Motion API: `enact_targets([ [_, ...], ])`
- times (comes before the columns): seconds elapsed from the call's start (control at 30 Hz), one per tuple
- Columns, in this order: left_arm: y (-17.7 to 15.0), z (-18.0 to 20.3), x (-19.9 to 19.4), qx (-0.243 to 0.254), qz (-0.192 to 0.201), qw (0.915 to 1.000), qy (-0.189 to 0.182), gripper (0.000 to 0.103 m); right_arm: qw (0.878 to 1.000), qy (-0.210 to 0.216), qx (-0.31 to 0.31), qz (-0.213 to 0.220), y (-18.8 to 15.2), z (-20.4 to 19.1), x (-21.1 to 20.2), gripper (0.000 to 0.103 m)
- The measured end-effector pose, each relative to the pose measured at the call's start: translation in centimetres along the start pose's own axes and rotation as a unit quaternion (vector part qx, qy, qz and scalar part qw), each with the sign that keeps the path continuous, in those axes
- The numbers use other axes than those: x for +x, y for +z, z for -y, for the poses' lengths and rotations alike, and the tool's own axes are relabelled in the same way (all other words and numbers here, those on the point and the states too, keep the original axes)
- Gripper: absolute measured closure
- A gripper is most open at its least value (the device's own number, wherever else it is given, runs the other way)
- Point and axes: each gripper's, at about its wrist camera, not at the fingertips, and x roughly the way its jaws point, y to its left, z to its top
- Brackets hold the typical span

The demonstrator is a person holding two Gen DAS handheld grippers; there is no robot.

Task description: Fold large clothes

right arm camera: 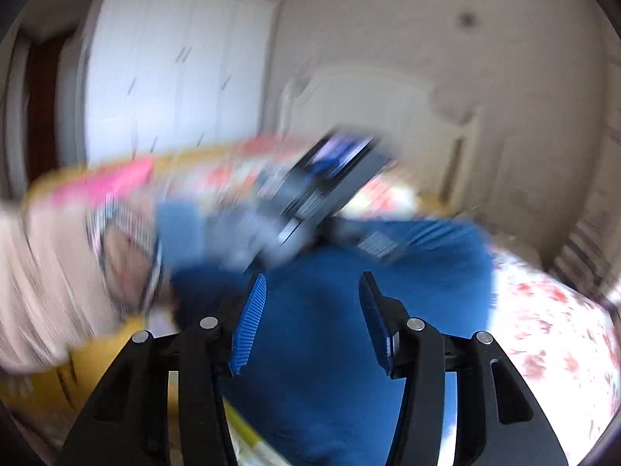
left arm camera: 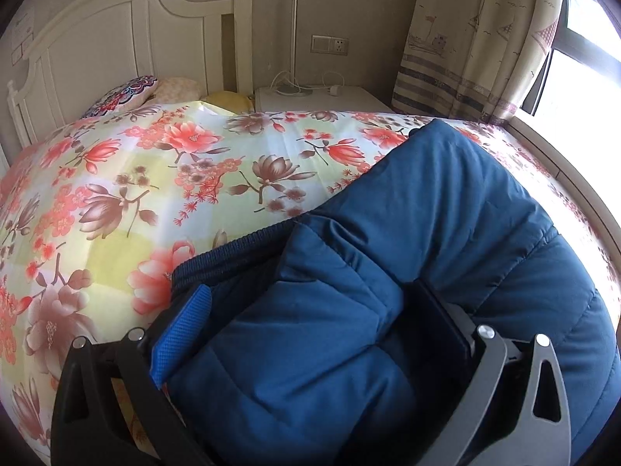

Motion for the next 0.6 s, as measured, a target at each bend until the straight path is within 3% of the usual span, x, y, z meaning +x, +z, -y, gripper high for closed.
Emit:
enact_targets([
  [0.07,-0.3,-0.2,-0.4,-0.005,0.008,0.9999,0.007,0.002,0.998,-0.034,-0.056,-0.002,-0.5,-1.7,0.8,0.053],
  [0.13,-0.3,-0.2,-1.1,-0.002,0.009,0.9996,0.025,0.002,0.999,-0.010,-0.036,-0.012,-0.4,-0.6,0.9,0.053],
  [0.27,0.6,1.9,-5.0,0.056,0.035,0.9866,0.149,0.002,0.999,0.002,-0.032,-0.004,-0.9,0.3,1.7,0.053],
  [0.3,0.6,2.4,-6.7,0.057,0.046,0.9842,0.161,0.003,0.999,0.001,-0.032,-0.004,-0.8,0.5,1.7,0.053],
  [0.4,-0.2,3.5,-12.9,0.019,0.089,0.9853,0.144,0.002,0.999,0.002,-0.033,0.000,-1.0,0.6,1.3,0.053],
  [0.47,-1.4,4.2,-15.0,0.007,0.103,0.9857,0.133,0.002,0.999,0.000,-0.033,0.003,-1.2,0.4,0.9,0.053],
  [0.53,-3.4,4.6,-15.0,-0.003,0.103,0.9853,0.136,0.002,0.999,-0.003,-0.032,0.008,-1.4,0.0,0.6,0.053],
  [0.6,-5.3,4.2,-12.2,-0.019,0.065,0.9887,0.134,0.002,0.999,-0.006,-0.034,0.018,-1.7,-0.5,0.1,0.053],
])
